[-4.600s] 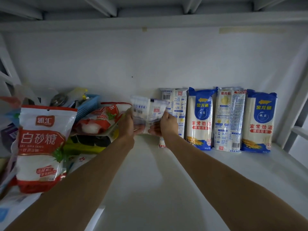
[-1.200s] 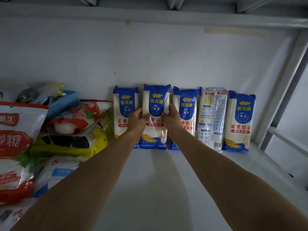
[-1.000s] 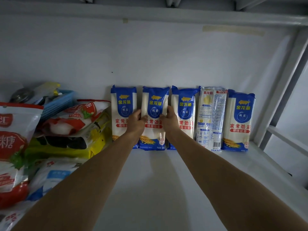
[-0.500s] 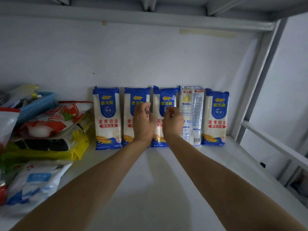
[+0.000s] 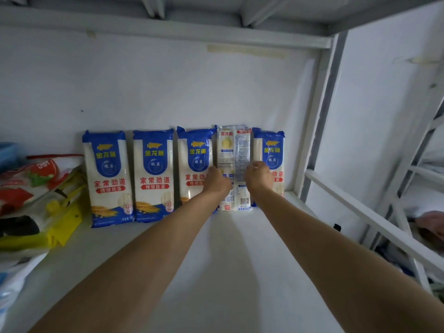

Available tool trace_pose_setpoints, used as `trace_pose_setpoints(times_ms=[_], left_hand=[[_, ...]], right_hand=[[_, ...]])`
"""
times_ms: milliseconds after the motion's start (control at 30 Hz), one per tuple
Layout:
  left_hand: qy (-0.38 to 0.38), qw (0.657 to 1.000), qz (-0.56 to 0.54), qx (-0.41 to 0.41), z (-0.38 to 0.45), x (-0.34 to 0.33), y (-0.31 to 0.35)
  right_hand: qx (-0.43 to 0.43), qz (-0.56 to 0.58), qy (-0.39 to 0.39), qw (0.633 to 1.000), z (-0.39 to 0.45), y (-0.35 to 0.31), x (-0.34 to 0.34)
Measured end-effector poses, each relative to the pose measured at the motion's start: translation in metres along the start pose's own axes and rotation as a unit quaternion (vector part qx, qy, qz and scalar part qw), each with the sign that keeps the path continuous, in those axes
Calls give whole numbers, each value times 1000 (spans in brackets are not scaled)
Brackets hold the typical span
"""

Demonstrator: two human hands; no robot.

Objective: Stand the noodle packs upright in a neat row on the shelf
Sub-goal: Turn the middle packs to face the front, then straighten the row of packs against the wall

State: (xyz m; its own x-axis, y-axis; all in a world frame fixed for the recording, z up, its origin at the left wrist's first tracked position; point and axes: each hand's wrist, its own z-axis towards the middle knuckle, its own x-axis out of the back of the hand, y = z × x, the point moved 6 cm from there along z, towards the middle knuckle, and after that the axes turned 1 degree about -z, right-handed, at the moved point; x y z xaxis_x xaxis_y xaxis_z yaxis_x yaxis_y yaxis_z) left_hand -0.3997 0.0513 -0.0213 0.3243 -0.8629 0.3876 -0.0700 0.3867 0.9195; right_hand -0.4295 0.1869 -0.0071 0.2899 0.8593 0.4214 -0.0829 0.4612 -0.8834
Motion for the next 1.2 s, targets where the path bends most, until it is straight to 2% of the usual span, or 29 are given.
trace_pose_setpoints(times_ms=[267,433,533,600,767,867,933,1067,1200], left_hand=[[-4,998,-43,36,13,-11,-2],[27,998,-57,27,16,-7,-11],[6,995,-100,23,-1,-5,-2],[-2,995,-97,9,-10,-3,3],[19,991,-123,-48,-30,-9,13],[-26,985,-124,-116,-40,-13,19],[-24,982,-120,-143,-38,-10,16],[56,988,-109,-92,-22,4,2],[13,991,-119,-52,-7,-4,3]], right_hand=[[-38,10,-125,991,2,-5,-21],[5,-21,-72,997,-15,-6,-11],[52,-35,-39,997,-27,-7,-5],[48,-21,-40,998,-30,-7,-5],[7,55,-23,998,-28,-8,-5],[-50,187,-29,981,-22,1,-4],[-52,232,-40,971,-15,4,-2],[5,230,-111,967,-4,1,0],[5,234,-166,958,6,-2,-8]])
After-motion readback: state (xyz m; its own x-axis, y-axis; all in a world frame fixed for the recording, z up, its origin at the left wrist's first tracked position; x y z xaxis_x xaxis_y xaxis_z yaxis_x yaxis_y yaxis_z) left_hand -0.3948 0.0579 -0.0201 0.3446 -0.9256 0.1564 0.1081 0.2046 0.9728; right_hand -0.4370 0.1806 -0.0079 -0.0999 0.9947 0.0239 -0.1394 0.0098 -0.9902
